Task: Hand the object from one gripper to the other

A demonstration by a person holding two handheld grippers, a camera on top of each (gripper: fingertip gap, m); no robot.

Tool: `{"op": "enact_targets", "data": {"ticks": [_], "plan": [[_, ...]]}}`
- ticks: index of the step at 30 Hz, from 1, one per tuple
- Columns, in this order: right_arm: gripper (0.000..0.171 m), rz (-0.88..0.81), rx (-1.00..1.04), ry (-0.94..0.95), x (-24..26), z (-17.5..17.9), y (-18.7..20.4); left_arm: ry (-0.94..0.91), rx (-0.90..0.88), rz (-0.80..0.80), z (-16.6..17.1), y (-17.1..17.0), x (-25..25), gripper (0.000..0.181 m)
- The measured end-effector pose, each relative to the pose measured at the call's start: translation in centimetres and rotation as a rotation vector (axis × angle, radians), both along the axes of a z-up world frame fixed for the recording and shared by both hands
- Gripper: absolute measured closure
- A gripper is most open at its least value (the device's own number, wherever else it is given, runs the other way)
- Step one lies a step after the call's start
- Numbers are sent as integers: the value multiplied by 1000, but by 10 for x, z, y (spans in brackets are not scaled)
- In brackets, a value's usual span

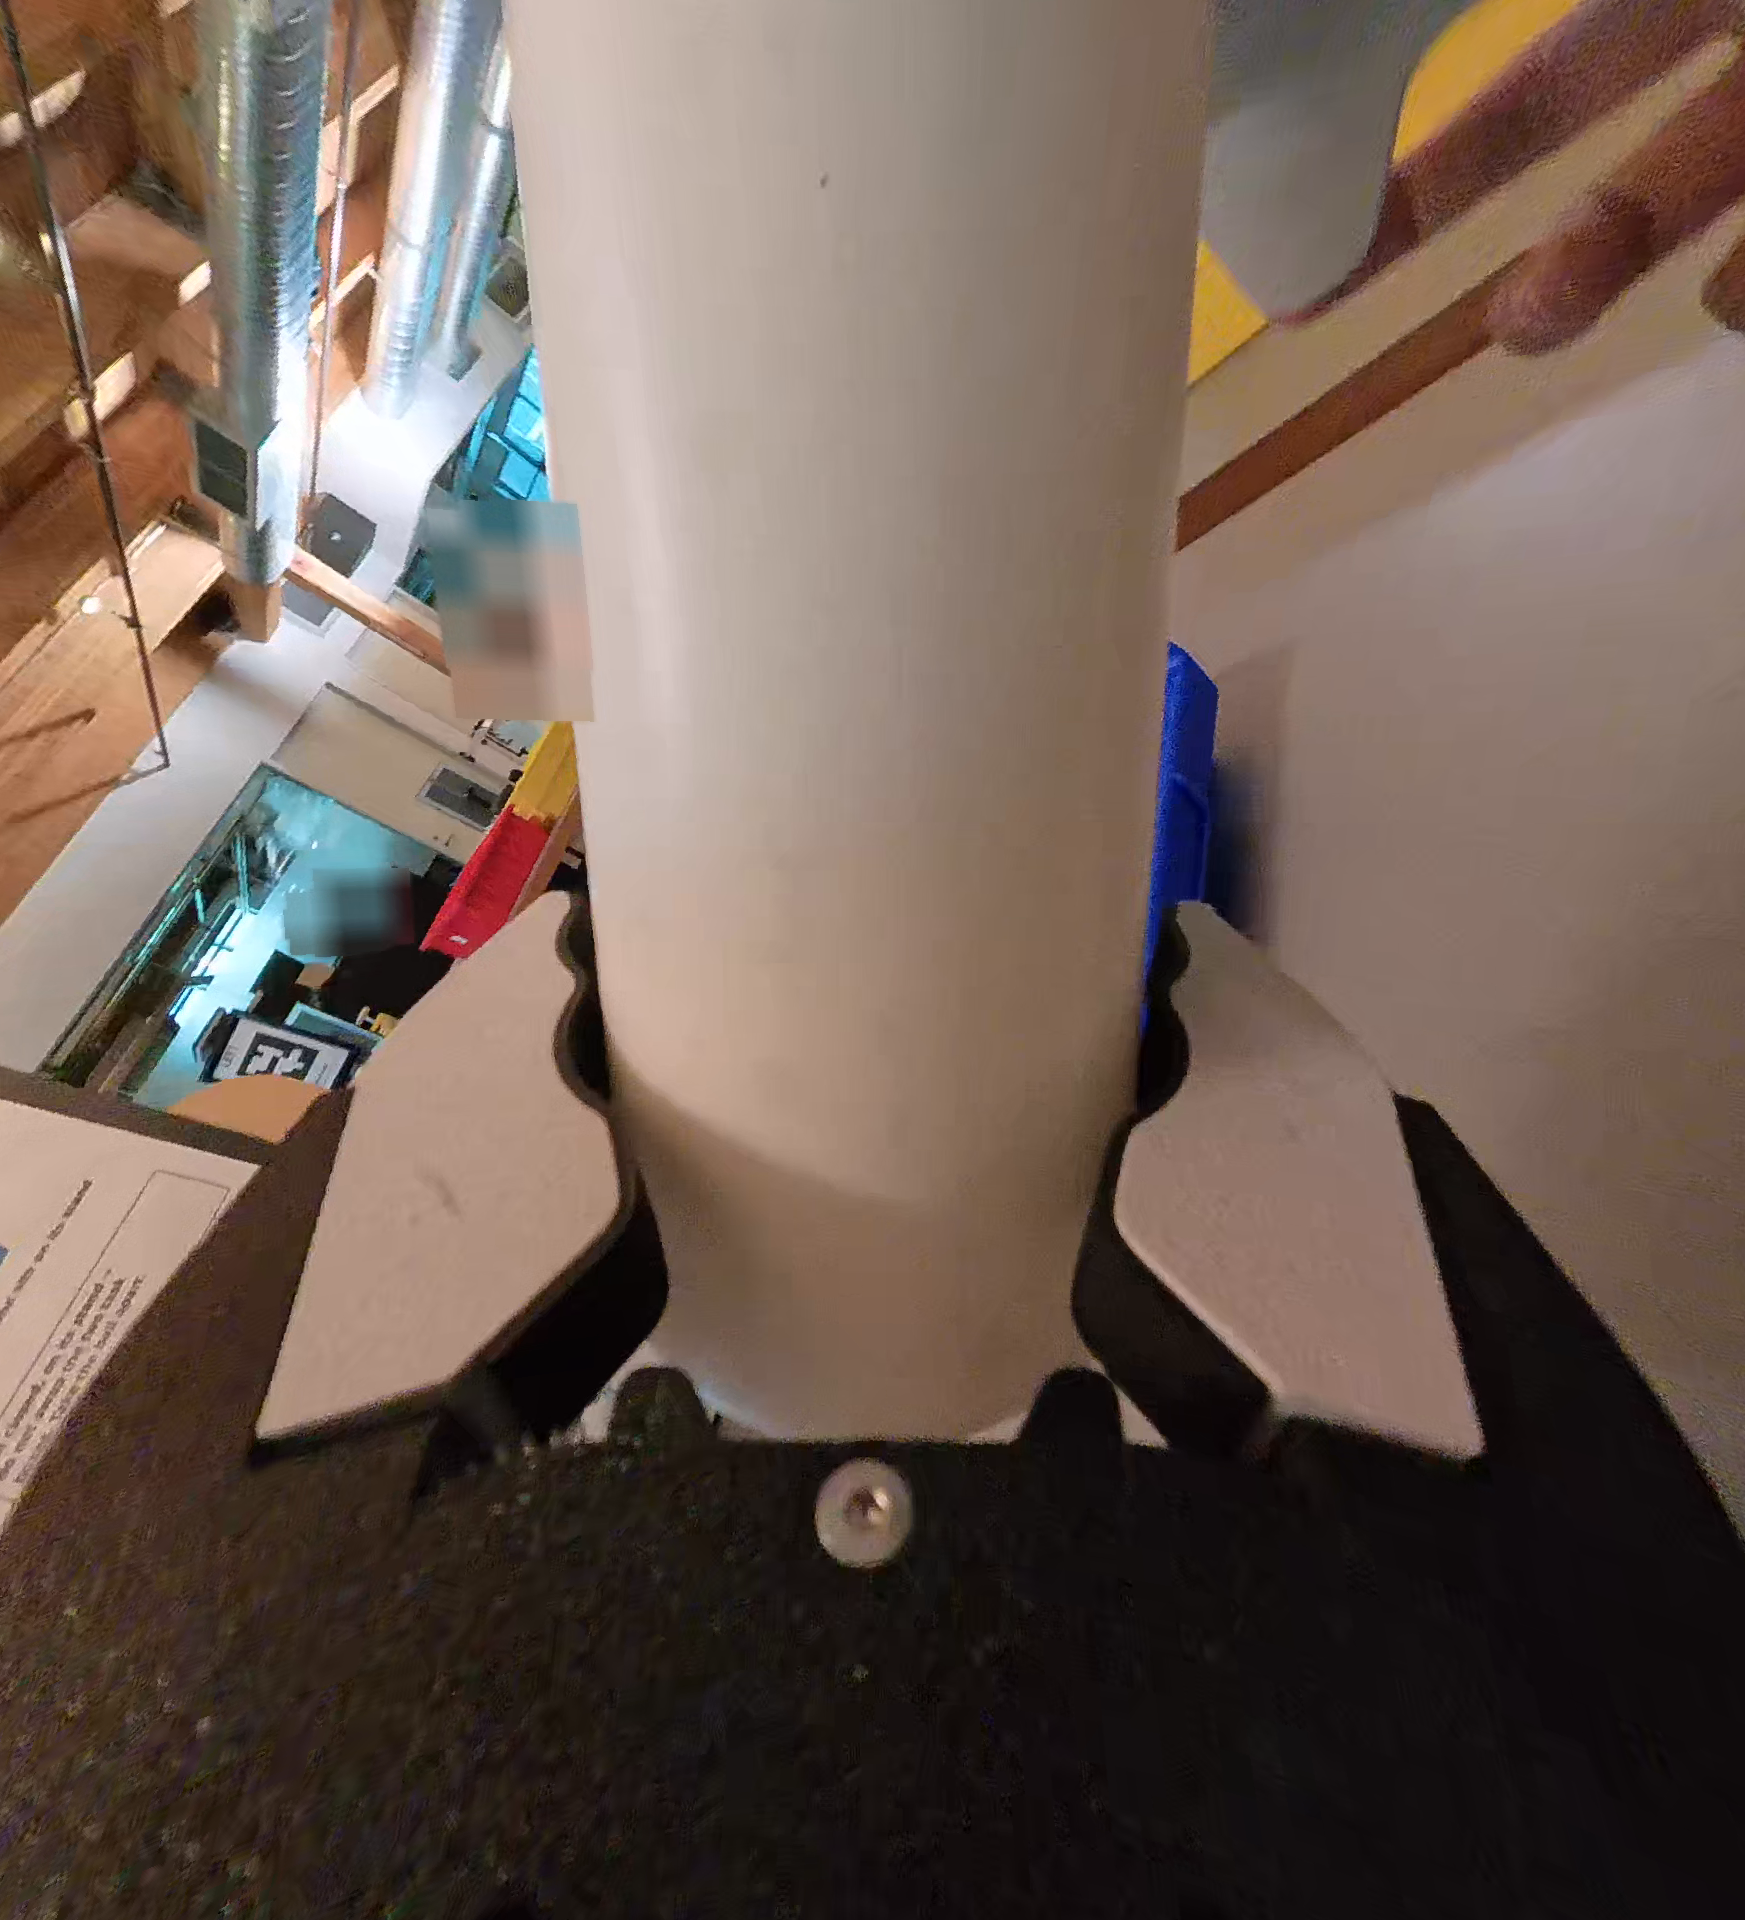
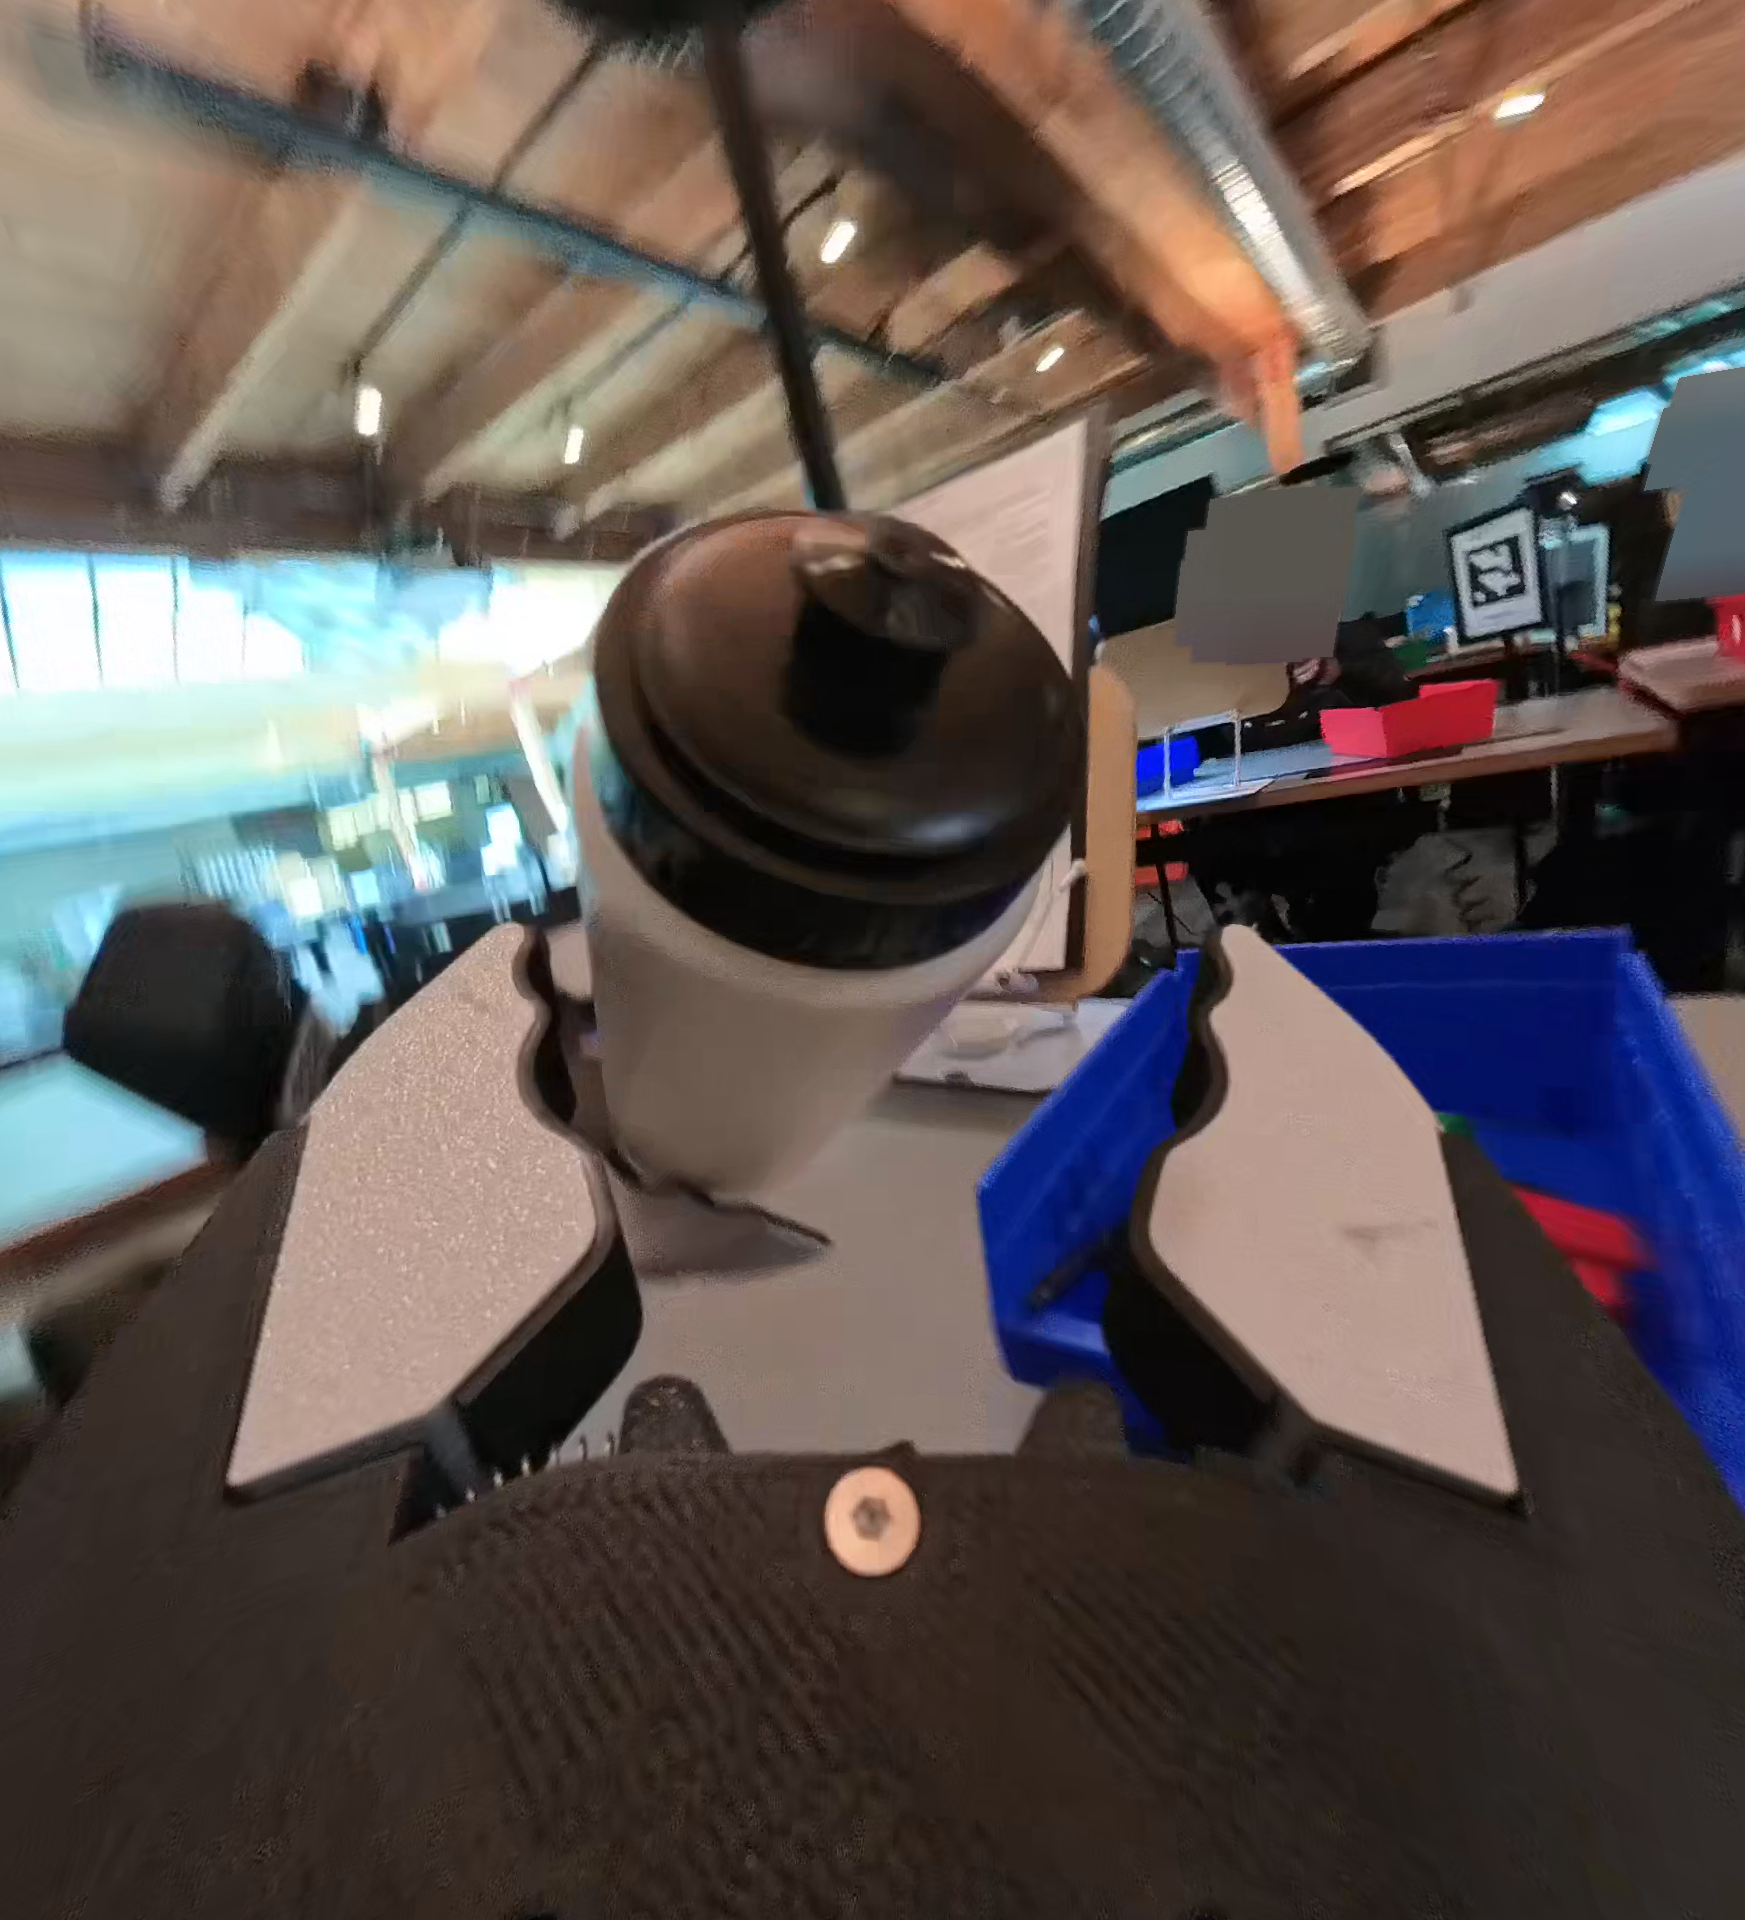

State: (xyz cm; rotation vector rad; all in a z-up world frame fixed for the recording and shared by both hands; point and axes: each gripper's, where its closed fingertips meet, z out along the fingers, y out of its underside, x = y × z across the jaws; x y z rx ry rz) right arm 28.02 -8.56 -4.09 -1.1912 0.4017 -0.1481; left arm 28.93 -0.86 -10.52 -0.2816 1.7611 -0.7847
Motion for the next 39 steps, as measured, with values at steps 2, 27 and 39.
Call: {"op": "enact_targets", "data": {"ticks": [2, 27, 39], "plan": [[49, -41, -172, -186, -8, -3, -12, 26, 61, -23, -2, 8, -3, 82], [85, -729, -1165, -1146, 18, -81, 47, 137, 516, 58, -17, 31, -30, 83], [85, -335, -911, -185, 46, -73, 26, -12, -118, 105, 72, 83, -46, 87]]}}
